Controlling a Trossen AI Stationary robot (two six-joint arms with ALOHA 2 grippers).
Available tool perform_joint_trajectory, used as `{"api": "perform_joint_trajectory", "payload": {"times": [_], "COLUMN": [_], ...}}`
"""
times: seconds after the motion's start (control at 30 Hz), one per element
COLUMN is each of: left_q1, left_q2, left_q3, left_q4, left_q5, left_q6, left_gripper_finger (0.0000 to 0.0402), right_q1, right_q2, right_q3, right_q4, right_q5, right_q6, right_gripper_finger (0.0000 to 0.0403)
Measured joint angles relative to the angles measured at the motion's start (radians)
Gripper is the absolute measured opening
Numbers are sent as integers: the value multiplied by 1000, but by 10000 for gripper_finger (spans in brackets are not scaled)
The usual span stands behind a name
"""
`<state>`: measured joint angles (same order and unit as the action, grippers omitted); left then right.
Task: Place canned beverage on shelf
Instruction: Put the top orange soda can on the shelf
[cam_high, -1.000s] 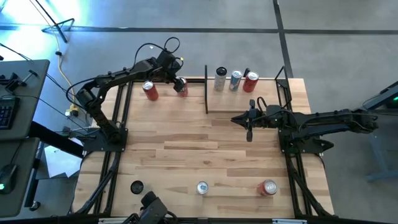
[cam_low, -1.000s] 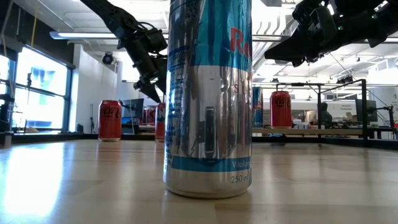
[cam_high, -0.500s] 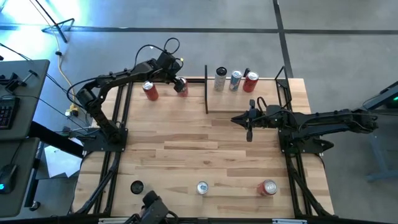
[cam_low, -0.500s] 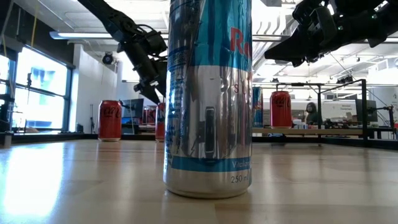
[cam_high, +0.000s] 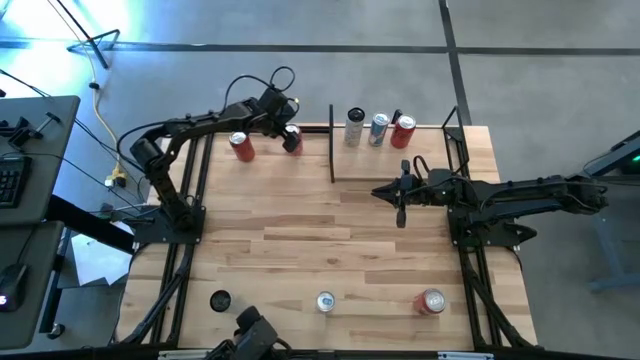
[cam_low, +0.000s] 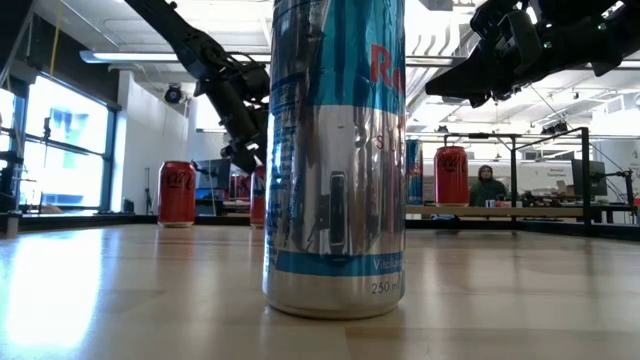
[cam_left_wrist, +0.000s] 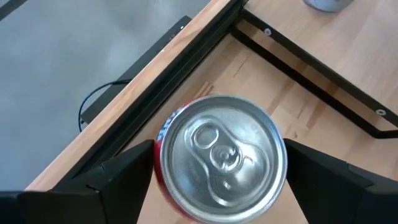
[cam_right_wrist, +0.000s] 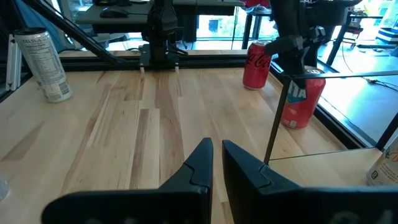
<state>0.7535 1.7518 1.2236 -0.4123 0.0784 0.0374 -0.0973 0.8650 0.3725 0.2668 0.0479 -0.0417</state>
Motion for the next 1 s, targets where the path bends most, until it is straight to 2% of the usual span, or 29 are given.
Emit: {"api": "perform_joint_trajectory", "payload": {"times": [0.27,0.6,0.8,1.0], "left_q1": [-9,-40,-135,-306], "left_q2": [12,-47,-105,-170], "left_q3": [2,-1,-2,0], "left_q4": [22,-27,-128,-190], "left_q5": [8,-8,-6,-10], "left_q6": [6,-45,-80,-151], "left_gripper_finger": [282,280,280,280], "right_q1": [0,0,0,0], "right_q2": [0,0,0,0], "right_q3": [0,0,0,0], "right_q4": [0,-11,-22,-33], "right_q5": [0,0,0,0], "right_q6": [0,0,0,1], "right_gripper_finger": [19,19,19,19]}}
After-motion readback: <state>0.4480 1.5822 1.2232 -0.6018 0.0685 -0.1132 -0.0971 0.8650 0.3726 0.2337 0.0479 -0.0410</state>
